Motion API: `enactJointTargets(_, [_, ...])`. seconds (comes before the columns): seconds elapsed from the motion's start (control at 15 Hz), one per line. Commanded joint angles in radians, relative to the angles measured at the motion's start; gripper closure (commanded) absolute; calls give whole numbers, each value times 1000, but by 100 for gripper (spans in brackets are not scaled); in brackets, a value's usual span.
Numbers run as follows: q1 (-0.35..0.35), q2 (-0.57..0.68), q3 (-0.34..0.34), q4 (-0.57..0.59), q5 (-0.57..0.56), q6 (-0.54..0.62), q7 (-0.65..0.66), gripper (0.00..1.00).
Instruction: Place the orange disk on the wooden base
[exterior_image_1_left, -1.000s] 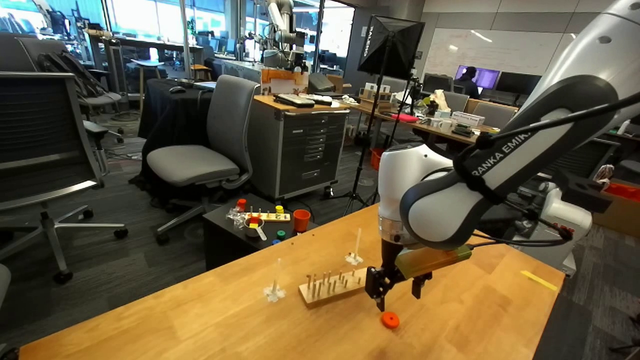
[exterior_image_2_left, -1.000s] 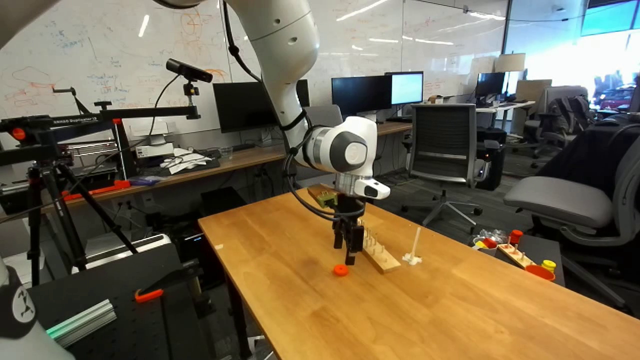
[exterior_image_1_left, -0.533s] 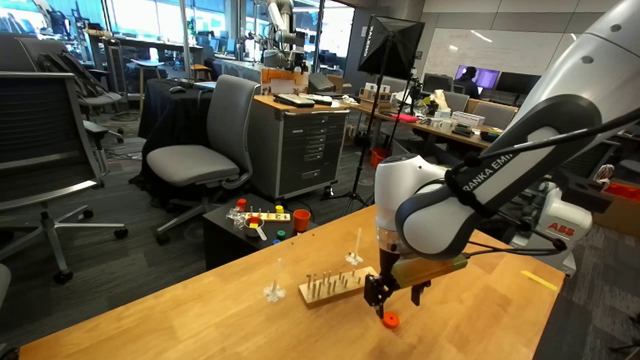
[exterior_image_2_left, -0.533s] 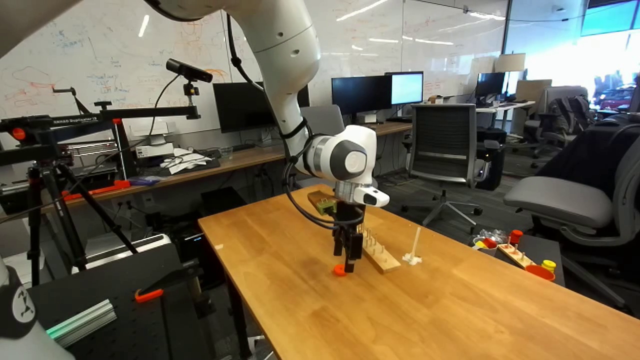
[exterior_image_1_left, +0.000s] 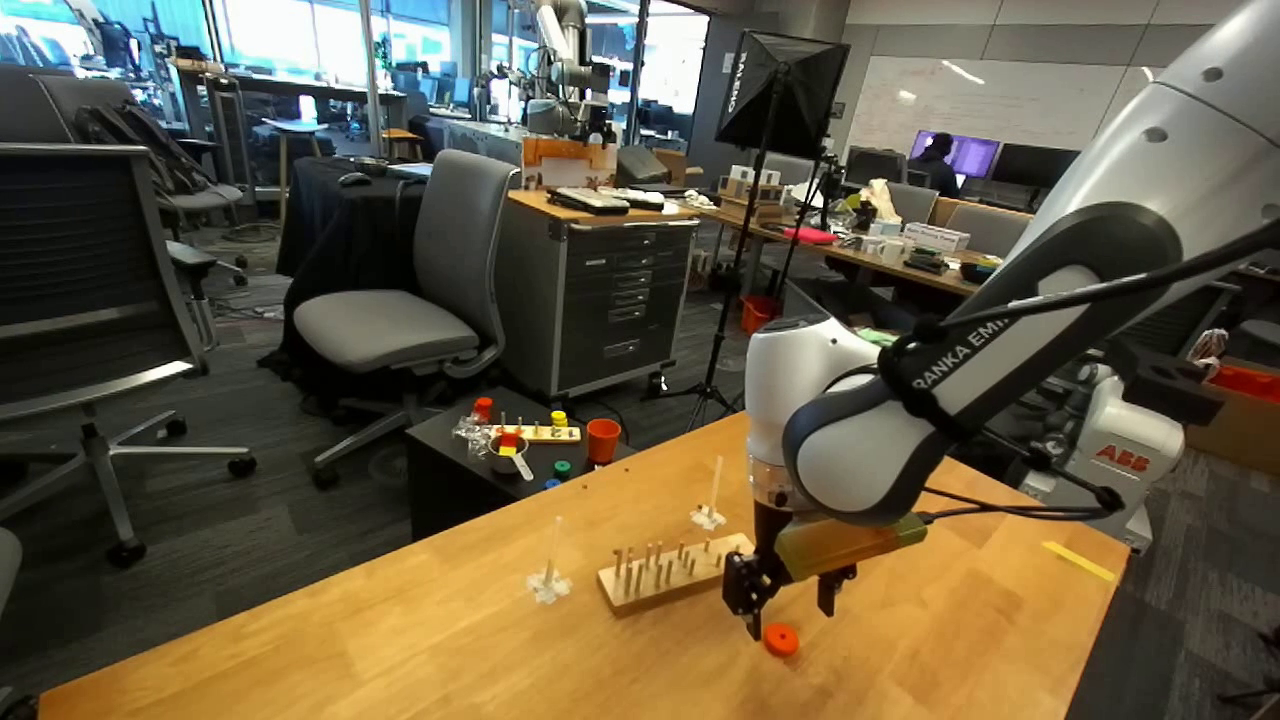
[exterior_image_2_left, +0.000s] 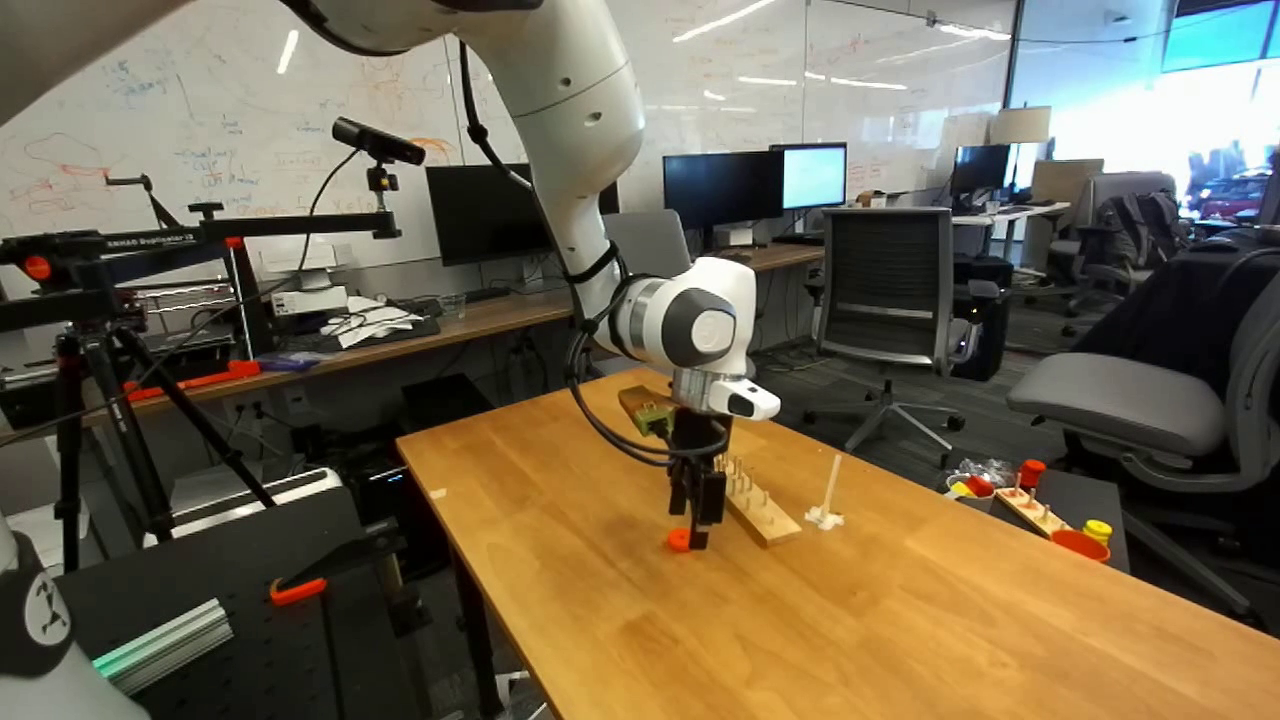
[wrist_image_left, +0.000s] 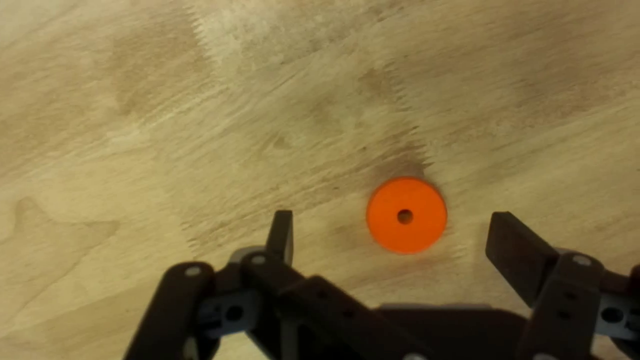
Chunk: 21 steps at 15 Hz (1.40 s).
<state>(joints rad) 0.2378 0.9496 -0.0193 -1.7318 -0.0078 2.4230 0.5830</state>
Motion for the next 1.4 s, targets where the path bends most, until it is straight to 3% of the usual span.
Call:
enactJointTargets(0.0, [10, 21, -12, 33, 45, 7, 12, 0])
enactJointTargets(1.33, [2, 49, -14, 11, 156, 156, 97, 0])
